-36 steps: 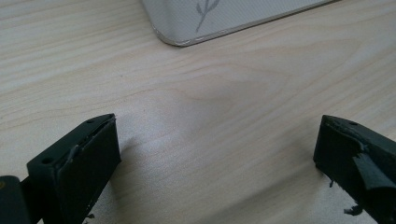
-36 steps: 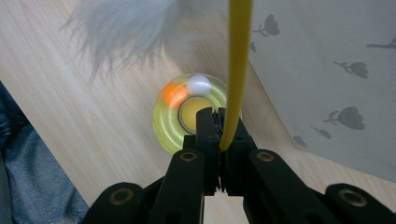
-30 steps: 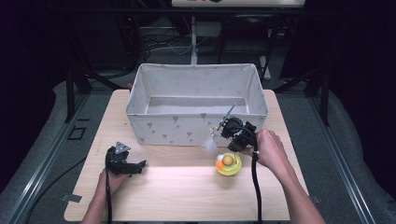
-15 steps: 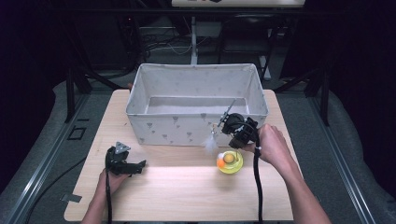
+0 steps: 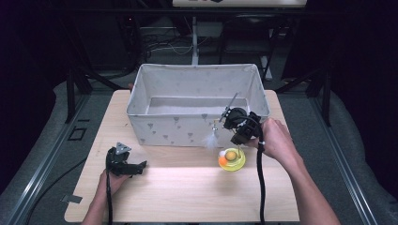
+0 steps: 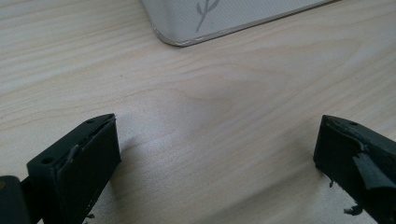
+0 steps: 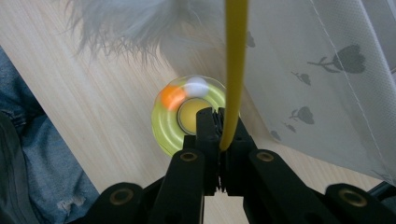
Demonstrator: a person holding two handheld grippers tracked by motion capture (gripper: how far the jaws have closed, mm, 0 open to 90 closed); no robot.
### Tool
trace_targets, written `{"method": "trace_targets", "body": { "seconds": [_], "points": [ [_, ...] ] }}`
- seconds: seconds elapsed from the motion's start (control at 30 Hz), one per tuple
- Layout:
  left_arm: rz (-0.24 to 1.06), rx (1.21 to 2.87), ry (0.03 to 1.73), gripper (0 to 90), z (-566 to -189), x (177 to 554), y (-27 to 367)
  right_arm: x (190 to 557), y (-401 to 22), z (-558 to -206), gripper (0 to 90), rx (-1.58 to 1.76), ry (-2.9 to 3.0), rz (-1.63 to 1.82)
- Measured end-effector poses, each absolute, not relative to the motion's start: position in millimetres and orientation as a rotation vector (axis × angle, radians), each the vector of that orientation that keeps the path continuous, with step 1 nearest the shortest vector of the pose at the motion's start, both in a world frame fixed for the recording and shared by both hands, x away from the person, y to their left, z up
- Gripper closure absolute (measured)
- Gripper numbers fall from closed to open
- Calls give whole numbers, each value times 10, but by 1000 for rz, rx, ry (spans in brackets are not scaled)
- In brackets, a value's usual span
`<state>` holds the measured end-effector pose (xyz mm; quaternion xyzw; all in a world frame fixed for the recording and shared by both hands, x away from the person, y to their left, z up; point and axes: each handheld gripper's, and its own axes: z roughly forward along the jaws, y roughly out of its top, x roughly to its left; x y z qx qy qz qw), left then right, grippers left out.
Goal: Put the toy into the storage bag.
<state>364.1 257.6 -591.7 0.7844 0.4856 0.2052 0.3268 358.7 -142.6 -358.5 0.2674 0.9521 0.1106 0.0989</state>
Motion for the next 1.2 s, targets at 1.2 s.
{"method": "trace_targets", "body": {
  "seconds": [1.2],
  "points": [
    [538, 2054, 1272, 4, -5918, 3641, 2576, 3599, -1448, -3190, 882, 770, 2815, 337]
  ]
}}
